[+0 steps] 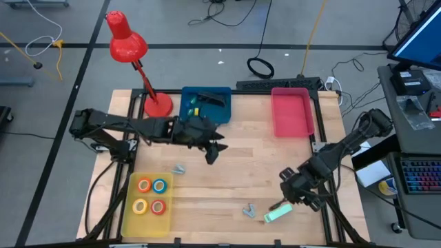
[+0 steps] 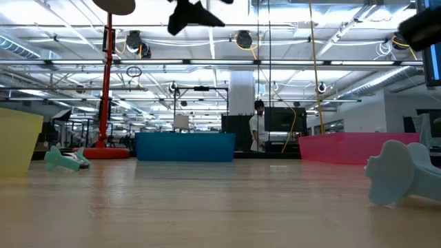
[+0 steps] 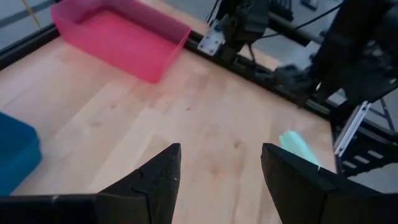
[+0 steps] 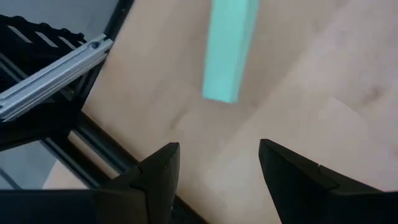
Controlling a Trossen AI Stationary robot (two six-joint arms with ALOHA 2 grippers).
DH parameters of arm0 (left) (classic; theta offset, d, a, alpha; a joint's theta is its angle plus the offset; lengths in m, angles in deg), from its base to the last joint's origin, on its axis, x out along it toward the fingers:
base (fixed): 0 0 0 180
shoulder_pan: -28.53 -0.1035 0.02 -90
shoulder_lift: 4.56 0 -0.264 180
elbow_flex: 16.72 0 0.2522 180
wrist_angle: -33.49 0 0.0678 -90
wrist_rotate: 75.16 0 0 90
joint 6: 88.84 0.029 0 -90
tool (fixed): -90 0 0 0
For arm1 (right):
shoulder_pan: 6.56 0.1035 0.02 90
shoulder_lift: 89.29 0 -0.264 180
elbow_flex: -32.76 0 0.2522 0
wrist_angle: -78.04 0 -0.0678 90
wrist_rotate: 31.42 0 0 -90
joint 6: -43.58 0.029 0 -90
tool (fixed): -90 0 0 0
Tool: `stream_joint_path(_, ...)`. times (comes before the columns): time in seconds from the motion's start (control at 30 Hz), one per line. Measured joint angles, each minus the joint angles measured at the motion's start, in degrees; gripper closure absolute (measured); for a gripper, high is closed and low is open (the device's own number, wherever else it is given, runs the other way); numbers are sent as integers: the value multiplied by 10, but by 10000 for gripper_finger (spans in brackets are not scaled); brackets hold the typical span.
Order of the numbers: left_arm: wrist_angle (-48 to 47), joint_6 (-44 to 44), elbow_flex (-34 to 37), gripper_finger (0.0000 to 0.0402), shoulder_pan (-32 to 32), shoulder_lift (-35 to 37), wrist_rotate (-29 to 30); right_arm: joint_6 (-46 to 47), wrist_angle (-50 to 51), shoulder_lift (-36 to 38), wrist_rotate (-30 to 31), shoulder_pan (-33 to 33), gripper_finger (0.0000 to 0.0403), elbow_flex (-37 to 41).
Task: Pick and place Stapler, Stapler remover, tape
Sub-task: Put the light blue stapler into the blue bin
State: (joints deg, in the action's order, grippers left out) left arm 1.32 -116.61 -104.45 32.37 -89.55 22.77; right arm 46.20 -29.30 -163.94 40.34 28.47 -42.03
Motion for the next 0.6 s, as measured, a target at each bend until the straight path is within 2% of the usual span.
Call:
stream_joint_path(0.2, 20, -35, 0, 179, 61, 0, 73, 20, -92, 0, 5, 37, 190, 50)
stream_joint_path(0.37, 20, -61, 0, 178, 98, 0, 119, 28, -149, 0, 36, 46, 194, 82)
stream_joint_path(0.6, 21, -77, 0, 178, 128, -1, 151, 43, -267, 0, 47, 46, 205, 128)
